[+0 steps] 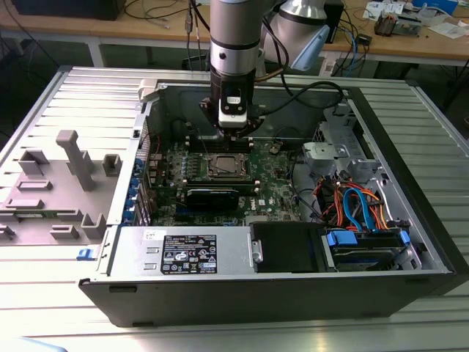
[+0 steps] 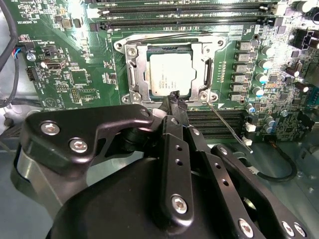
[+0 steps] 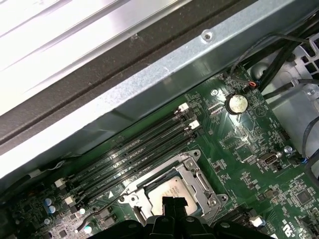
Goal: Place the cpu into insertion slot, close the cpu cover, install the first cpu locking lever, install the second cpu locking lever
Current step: 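Install the first cpu locking lever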
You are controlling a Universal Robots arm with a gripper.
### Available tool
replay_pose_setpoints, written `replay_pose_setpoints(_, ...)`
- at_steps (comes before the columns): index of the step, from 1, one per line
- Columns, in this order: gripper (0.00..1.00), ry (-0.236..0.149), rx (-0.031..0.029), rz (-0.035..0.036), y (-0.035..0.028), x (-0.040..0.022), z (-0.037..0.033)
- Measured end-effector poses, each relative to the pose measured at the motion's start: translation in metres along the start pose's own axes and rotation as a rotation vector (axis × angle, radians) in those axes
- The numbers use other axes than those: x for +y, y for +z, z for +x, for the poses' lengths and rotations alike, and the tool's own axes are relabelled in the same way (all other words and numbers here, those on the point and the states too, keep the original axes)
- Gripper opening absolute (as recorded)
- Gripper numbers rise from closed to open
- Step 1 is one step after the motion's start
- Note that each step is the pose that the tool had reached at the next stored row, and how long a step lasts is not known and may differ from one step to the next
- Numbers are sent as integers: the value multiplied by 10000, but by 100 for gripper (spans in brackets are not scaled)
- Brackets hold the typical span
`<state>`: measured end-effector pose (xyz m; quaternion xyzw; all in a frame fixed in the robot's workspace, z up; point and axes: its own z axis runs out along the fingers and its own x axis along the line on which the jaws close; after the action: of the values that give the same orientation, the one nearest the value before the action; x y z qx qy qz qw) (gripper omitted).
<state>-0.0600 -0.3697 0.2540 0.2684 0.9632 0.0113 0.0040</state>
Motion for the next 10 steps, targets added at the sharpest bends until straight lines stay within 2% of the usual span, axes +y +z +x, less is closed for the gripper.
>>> replay_pose_setpoints(10, 11, -127, 44, -67, 0, 0, 0)
